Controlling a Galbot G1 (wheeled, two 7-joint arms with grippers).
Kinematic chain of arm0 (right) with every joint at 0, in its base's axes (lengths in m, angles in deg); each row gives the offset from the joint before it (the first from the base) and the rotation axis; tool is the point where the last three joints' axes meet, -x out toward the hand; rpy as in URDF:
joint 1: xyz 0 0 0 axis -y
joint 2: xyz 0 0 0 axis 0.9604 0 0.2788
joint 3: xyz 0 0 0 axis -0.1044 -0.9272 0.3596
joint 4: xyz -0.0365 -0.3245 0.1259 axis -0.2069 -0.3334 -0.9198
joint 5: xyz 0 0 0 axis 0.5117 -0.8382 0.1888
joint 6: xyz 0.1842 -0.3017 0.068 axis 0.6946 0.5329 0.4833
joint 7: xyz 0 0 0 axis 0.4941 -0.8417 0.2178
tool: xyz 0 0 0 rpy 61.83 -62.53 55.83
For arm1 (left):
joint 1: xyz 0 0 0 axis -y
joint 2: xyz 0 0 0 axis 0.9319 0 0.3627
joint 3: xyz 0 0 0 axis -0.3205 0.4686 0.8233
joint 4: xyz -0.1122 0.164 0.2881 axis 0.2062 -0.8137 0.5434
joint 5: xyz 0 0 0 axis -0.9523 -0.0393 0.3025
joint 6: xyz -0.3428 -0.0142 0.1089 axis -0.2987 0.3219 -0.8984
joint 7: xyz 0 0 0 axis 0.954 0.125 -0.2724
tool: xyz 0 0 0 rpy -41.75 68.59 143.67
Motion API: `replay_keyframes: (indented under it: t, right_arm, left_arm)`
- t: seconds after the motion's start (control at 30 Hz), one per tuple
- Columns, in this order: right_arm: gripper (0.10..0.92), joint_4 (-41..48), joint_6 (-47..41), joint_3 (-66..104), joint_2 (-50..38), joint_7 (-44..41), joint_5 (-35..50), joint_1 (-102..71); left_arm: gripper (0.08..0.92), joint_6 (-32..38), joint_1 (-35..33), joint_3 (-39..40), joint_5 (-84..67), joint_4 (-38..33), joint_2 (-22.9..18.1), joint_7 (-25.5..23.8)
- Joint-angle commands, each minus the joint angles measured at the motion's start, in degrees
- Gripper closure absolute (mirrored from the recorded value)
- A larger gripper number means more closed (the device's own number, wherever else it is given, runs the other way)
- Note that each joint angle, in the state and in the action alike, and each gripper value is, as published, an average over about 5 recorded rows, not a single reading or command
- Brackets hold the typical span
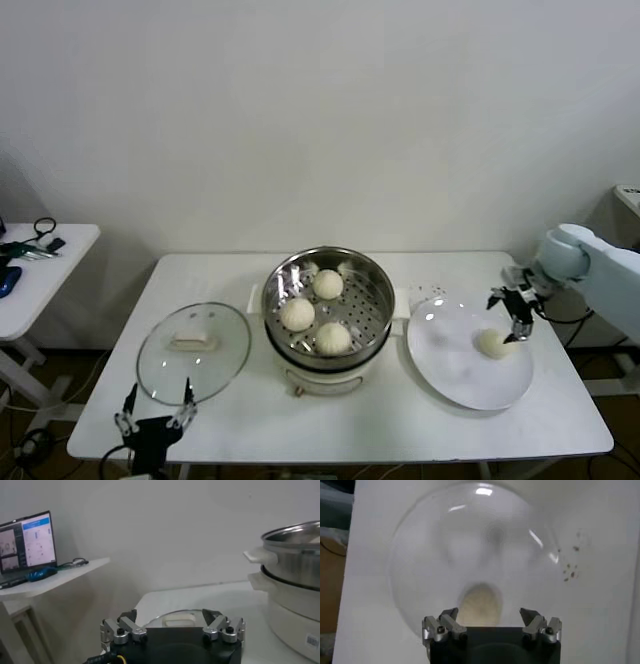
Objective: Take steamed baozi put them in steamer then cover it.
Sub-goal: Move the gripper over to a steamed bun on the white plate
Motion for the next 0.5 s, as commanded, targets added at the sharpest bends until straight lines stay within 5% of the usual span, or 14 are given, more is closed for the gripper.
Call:
replay_keyframes:
  t: [0.03,0.5]
  right_arm:
    - [0.203,9.33,1.09,8.26,3.25,-0.15,-5.21,-8.66]
    - [0.203,12.28,0.74,6.62,8.22,0.33,-5.03,-8.38]
  left_arm:
    - [0.177,-0.21,0.16,-0.07,0.10,0.31,-0.06,0.11]
    - [0.177,0.17,-0.24,-0.64,-0.05,1.13,-0.06,0.07]
